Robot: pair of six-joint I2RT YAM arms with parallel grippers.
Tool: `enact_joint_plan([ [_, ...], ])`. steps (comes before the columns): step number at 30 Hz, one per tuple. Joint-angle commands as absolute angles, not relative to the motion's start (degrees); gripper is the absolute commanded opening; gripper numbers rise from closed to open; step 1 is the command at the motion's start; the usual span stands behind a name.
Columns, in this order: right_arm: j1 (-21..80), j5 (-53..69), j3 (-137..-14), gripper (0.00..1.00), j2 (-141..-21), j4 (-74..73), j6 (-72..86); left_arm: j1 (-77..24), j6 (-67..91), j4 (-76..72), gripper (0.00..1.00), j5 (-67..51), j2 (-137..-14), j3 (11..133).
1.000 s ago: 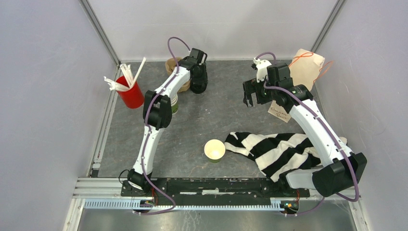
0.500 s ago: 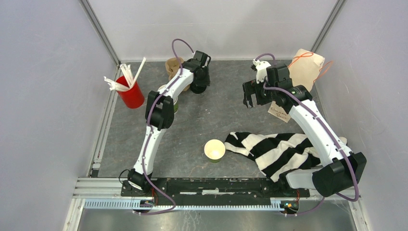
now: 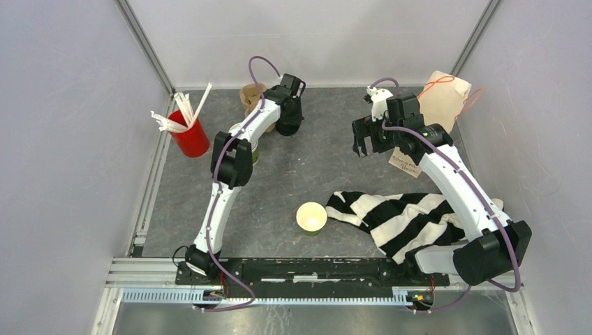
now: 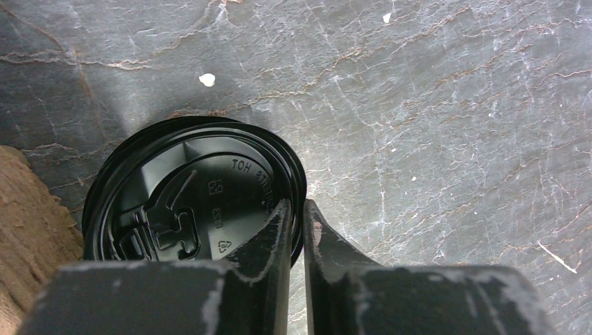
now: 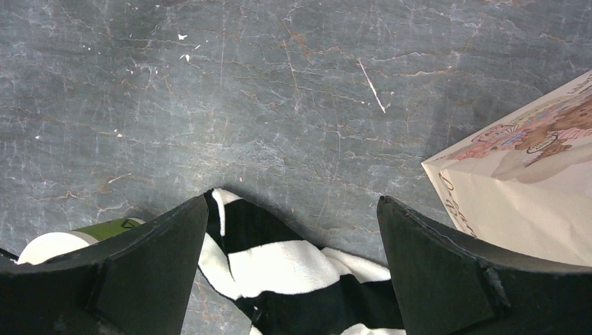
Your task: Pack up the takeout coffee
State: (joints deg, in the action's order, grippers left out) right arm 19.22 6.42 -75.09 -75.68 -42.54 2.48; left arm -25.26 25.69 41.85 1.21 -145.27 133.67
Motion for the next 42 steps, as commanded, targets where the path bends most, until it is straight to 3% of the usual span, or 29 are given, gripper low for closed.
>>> enact_joint_plan([
  [1,19.21,6.67,-74.77,0.98,-74.01,-40.85,1.63,-25.49,25.75,41.73,0.12,1.77,-144.41,135.18],
  [17,19.21,7.29,-74.08,0.98,-73.41,-40.59,2.01,-25.49,26.04,42.94,0.02,1.41,-141.11,135.09],
  [42,19.20,7.47,-74.08,0.98,-72.43,-40.52,2.51,-25.40,28.61,46.18,0.02,-2.12,-131.35,135.31],
])
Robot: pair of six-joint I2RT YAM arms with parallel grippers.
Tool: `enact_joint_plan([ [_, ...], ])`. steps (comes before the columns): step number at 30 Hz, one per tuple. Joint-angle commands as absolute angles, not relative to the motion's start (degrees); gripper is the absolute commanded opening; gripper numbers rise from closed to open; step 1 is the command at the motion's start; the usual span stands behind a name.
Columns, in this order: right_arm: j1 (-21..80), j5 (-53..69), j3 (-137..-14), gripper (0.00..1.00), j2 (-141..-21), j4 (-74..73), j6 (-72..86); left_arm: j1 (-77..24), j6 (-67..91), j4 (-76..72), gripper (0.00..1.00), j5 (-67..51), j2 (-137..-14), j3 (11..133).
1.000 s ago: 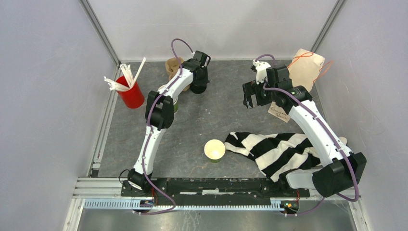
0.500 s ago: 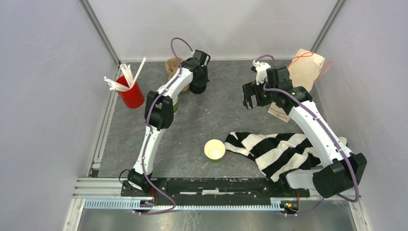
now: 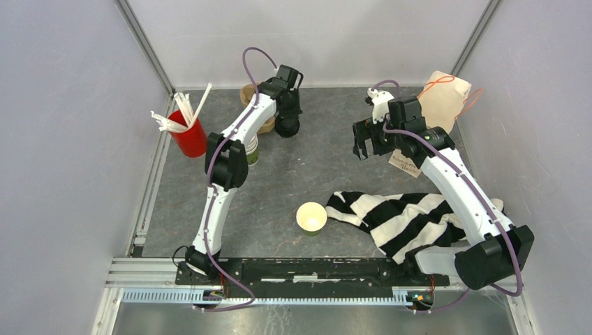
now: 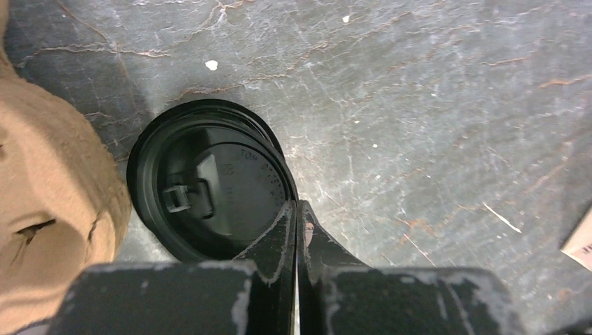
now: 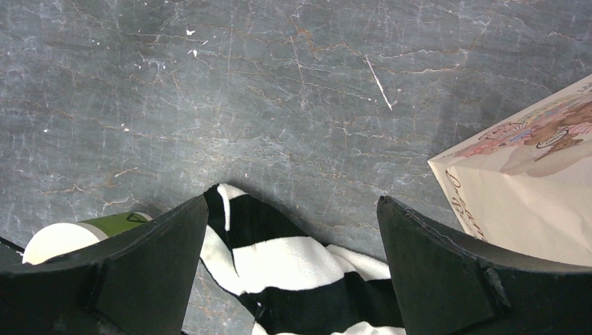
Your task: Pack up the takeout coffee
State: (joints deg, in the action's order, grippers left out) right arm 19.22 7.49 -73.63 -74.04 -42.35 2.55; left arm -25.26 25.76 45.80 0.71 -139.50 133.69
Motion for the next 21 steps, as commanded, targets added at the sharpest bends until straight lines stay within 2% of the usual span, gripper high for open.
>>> enact_joint_plan([
  [1,19.24,7.47,-74.30,0.98,-72.47,-40.61,2.62,-25.40,29.02,46.17,0.02,-2.96,-130.42,135.30],
  [8,19.08,10.42,-74.47,0.98,-73.04,-38.80,6.47,-25.40,33.08,46.29,0.02,-11.12,-123.17,134.60],
  [12,19.15,12.38,-74.01,0.98,-72.64,-37.11,8.98,-25.41,33.09,44.27,0.04,-12.94,-119.42,129.92],
  [17,19.08,11.83,-73.06,0.98,-70.36,-37.25,9.71,-26.15,28.96,44.25,0.41,-11.28,-123.45,128.64],
  [20,19.14,10.82,-72.10,0.98,-68.80,-37.90,9.50,-26.63,26.65,47.07,0.48,-5.59,-128.93,134.16],
  [21,19.16,10.43,-72.07,0.98,-68.50,-38.38,9.13,-26.63,26.37,47.74,0.54,-3.97,-130.33,135.44],
])
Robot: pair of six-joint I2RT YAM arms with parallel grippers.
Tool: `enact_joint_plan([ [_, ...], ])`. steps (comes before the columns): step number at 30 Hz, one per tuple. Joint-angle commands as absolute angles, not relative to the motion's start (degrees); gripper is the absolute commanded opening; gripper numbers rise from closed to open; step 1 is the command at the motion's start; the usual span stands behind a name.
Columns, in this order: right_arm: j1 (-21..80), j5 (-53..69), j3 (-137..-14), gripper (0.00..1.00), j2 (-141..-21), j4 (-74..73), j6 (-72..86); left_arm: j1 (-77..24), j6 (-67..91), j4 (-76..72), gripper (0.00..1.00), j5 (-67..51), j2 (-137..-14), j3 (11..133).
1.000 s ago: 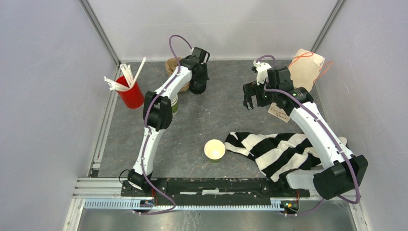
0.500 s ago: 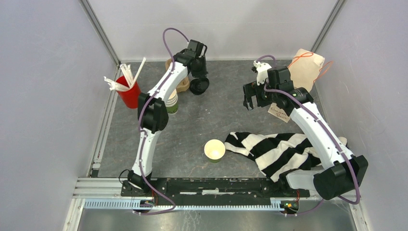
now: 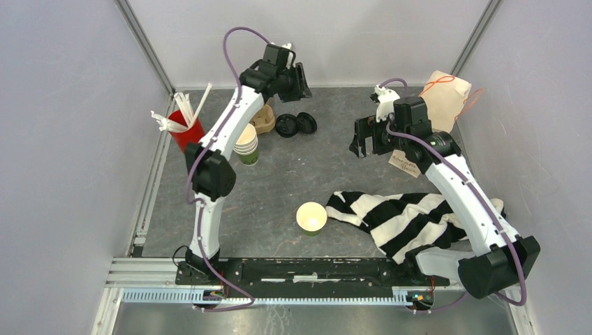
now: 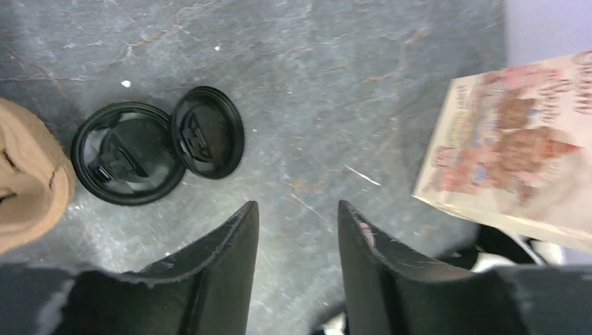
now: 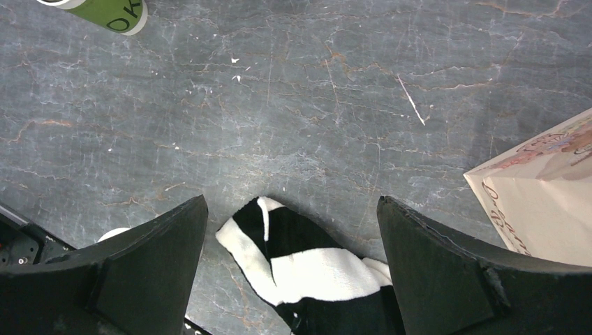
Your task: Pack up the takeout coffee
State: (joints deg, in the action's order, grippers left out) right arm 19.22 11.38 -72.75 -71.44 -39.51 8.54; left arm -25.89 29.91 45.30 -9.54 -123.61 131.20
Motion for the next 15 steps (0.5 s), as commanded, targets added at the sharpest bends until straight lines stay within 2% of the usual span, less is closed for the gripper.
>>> enact_joint_plan([
  [1,19.16,9.91,-72.15,0.98,-68.31,-39.02,8.89,-26.63,26.10,47.99,0.62,0.14,-131.30,136.09],
  [2,19.09,9.53,-72.21,0.98,-68.14,-39.50,8.50,-26.59,26.14,48.30,0.66,3.08,-132.37,136.55],
  [9,18.55,6.61,-75.10,0.98,-68.95,-43.78,4.92,-26.23,24.70,45.89,0.74,12.50,-138.41,137.78],
  [12,18.11,6.44,-75.84,0.98,-69.51,-44.70,3.56,-26.11,24.31,43.85,0.73,13.79,-139.97,137.81],
  [15,17.82,6.59,-75.86,0.98,-70.08,-44.74,2.98,-26.13,24.91,42.34,0.65,13.67,-140.97,137.90],
])
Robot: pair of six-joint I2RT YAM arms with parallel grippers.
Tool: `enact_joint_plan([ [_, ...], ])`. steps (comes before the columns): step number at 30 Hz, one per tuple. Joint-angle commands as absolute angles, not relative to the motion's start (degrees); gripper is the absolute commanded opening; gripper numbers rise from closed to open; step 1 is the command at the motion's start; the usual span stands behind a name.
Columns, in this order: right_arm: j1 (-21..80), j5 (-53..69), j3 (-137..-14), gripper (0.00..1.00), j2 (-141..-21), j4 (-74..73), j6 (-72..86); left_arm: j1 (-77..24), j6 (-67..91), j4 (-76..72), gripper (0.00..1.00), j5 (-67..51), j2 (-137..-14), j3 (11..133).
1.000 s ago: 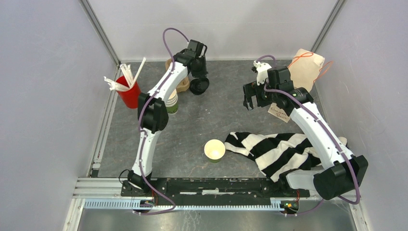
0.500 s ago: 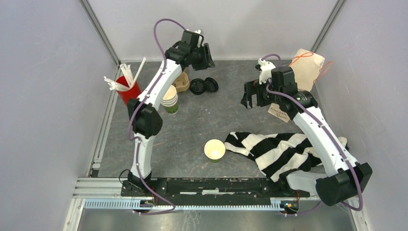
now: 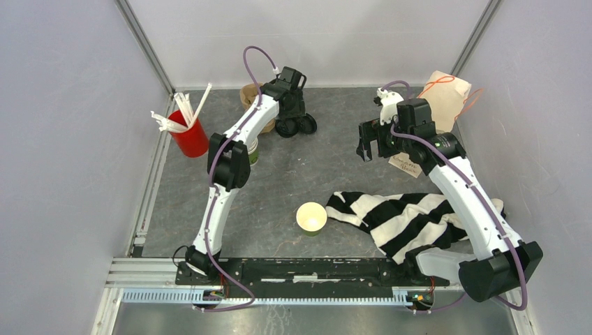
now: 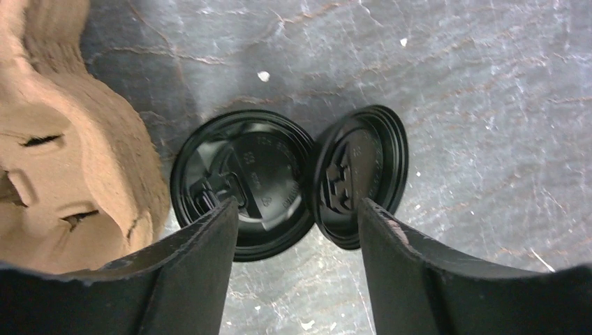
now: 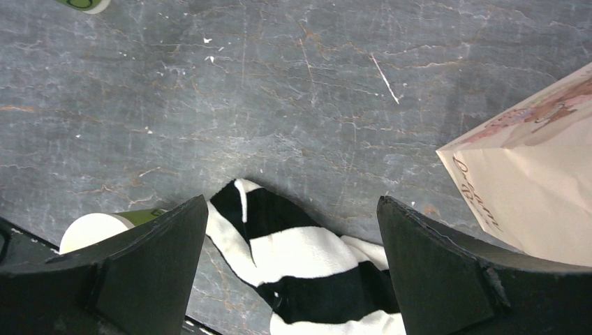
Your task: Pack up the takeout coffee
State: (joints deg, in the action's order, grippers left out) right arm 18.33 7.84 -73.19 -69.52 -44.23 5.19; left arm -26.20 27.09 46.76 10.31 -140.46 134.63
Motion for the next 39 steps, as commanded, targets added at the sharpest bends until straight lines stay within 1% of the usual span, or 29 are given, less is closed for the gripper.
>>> enact_joint_plan([
  [1,17.81,6.70,-75.89,0.98,-70.37,-44.79,2.86,-26.17,25.22,42.15,0.61,13.40,-141.28,137.98],
  [3,17.80,6.85,-75.88,0.98,-70.74,-44.69,2.90,-26.13,25.59,42.02,0.54,12.86,-141.77,138.14],
  [9,17.39,6.86,-75.53,0.98,-71.27,-44.36,3.30,-26.15,25.41,42.10,0.53,12.33,-142.83,138.07],
  [16,16.96,7.12,-75.06,0.98,-71.26,-44.08,3.69,-26.19,26.10,42.34,0.43,9.97,-144.25,137.81],
  [26,16.71,7.46,-74.89,0.98,-71.21,-44.02,3.86,-26.21,26.21,42.76,0.16,9.50,-143.66,137.64],
  [28,16.75,7.47,-74.86,0.98,-71.13,-44.05,3.88,-26.13,26.63,42.92,0.12,9.13,-142.82,137.72],
  [30,16.73,7.26,-74.67,0.98,-70.90,-43.89,3.95,-26.11,27.35,42.91,0.10,8.43,-141.56,137.83],
  [35,16.68,6.68,-74.72,0.98,-70.36,-43.27,4.26,-25.08,34.48,43.86,0.04,0.68,-136.34,137.65],
  [37,16.68,6.75,-75.34,0.98,-70.26,-42.91,4.76,-23.87,41.62,43.24,0.02,-7.57,-133.29,135.74],
  [39,16.65,8.16,-76.04,0.98,-70.15,-41.85,5.71,-22.41,48.28,38.48,0.02,-18.36,-129.55,131.48],
])
